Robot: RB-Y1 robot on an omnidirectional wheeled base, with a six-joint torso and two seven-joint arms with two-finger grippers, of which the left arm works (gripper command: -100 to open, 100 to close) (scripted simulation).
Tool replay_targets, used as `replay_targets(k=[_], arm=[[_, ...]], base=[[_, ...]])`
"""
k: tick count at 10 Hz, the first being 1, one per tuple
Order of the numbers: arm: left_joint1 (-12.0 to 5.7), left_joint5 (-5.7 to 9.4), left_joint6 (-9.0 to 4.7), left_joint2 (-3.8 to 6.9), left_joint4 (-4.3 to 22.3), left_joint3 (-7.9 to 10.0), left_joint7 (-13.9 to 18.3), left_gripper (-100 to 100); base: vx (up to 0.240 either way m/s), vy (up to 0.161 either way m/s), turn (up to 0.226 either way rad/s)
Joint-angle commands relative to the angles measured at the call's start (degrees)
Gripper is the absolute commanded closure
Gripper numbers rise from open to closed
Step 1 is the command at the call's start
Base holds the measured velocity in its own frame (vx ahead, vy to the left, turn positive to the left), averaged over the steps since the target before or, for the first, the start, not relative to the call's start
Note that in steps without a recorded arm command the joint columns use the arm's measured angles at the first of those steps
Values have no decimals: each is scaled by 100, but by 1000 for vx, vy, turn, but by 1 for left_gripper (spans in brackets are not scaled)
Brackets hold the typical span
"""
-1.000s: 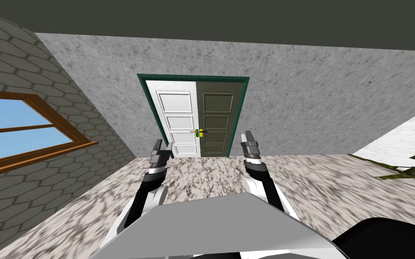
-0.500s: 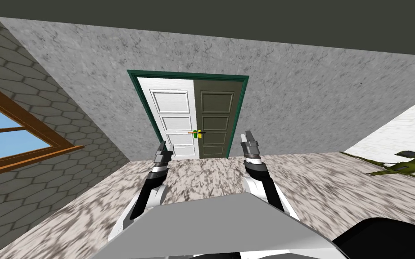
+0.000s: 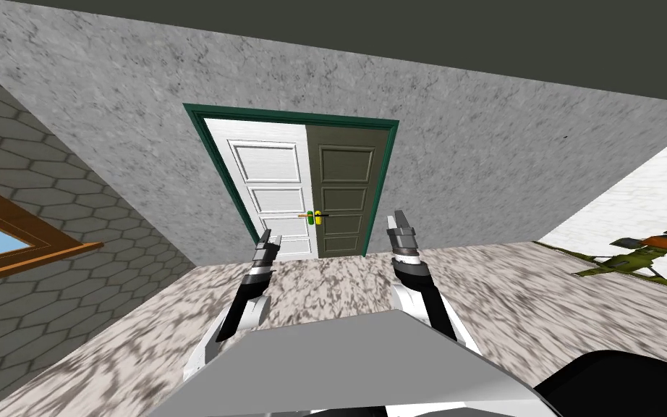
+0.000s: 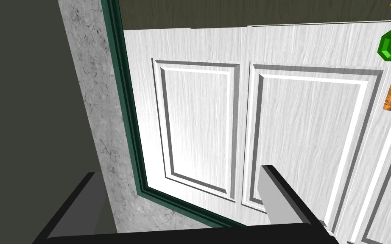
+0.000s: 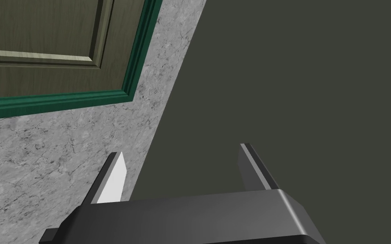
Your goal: Pull the door open
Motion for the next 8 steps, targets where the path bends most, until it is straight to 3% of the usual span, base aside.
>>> replay_targets(k=[1,8], arm=[[-90,29,39,64,246,44,41,-100],[-456,134,278,298,1197,193,166,-100]], base=[[97,4,-84],[102,-5,-61]])
